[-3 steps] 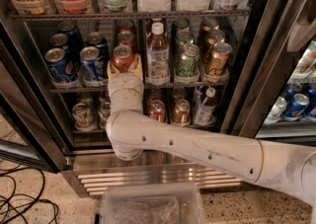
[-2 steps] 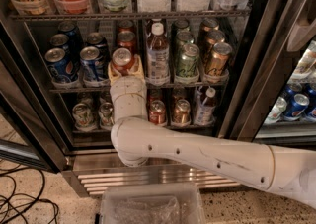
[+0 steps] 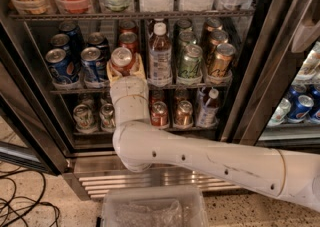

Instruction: Pick coke can from middle shelf of fridge

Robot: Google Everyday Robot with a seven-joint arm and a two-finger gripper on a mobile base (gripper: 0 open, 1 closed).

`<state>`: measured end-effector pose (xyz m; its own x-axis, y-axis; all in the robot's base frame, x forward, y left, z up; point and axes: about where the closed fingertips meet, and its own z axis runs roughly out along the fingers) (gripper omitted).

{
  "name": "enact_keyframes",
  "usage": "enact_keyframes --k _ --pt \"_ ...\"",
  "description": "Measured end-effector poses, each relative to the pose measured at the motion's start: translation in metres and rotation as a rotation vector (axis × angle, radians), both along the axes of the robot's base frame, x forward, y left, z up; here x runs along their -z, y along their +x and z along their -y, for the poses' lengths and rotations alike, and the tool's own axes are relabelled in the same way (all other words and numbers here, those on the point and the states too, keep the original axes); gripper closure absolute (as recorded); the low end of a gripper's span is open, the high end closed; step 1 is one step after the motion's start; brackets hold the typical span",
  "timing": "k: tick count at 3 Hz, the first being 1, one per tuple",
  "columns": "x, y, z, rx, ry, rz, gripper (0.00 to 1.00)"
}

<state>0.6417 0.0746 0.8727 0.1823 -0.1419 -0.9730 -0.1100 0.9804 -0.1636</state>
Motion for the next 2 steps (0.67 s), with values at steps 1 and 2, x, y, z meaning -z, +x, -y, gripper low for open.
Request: enact_keyframes --k 1,2 --pt "-0.021 -0.026 0.008 -0.051 -0.006 0.043 1.00" --pt "-0.055 -0.071 0.016 -0.157 -0.023 0.096 1.00"
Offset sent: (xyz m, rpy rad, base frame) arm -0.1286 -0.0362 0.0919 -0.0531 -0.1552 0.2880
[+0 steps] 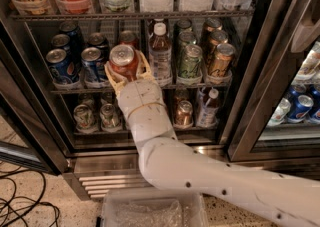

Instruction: Pick coke can from middle shelf of fridge

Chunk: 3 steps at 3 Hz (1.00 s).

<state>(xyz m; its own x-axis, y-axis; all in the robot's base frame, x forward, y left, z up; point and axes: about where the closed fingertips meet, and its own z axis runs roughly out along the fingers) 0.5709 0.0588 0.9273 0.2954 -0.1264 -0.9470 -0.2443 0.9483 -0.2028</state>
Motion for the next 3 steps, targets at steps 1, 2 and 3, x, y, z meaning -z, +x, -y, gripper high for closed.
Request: enact_keyframes --k 1,2,3 --pt "-0.019 -0.041 0.007 -0.095 -0.021 0.020 1.00" --pt "-0.028 -0.079 0.018 -0.180 -0.020 0.017 1.00" --pt "-0.033 -0.109 0.043 -0.234 -0.006 0.008 1.00"
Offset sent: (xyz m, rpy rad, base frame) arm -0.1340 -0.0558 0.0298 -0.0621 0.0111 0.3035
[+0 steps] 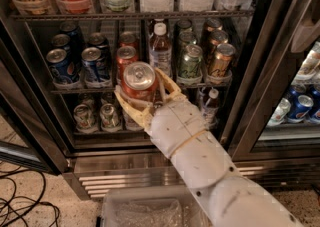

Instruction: Pick coke can from middle shelf of fridge

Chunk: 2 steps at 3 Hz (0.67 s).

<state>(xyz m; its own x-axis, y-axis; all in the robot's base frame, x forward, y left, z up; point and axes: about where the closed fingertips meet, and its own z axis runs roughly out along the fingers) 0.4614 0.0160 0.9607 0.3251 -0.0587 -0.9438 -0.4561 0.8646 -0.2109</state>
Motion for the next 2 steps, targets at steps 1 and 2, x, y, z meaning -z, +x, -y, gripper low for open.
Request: enact_keyframes --k 1,2 --pt "-0.007 -0.031 0.026 -0.042 0.015 0.001 1.00" --pt "-0.023 -0.050 0.045 -0.072 0.013 -0.002 1.00"
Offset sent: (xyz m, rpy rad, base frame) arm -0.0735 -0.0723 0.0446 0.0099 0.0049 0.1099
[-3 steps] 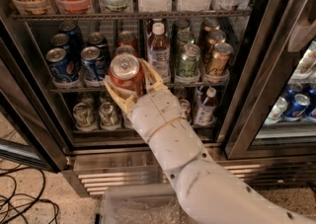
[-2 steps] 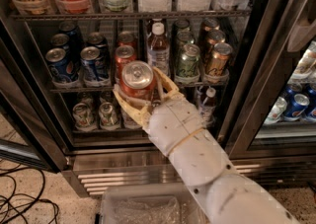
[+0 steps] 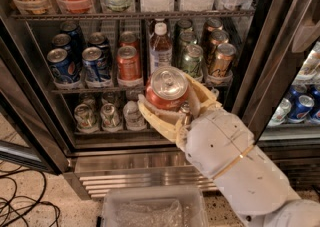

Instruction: Pick coke can from middle shelf of fridge

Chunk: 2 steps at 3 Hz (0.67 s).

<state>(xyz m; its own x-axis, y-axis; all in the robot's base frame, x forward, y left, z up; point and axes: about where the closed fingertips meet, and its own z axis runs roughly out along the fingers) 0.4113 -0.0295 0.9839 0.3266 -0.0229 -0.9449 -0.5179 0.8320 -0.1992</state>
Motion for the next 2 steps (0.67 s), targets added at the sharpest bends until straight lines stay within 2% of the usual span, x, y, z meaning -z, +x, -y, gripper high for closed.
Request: enact_keyframes --k 1,2 --pt "-0.0388 -0.0252 0.0053 -0.080 -0.061 0.020 1.00" --pt "-0.0388 -0.0252 0.0053 -0.080 -0.061 0.020 1.00"
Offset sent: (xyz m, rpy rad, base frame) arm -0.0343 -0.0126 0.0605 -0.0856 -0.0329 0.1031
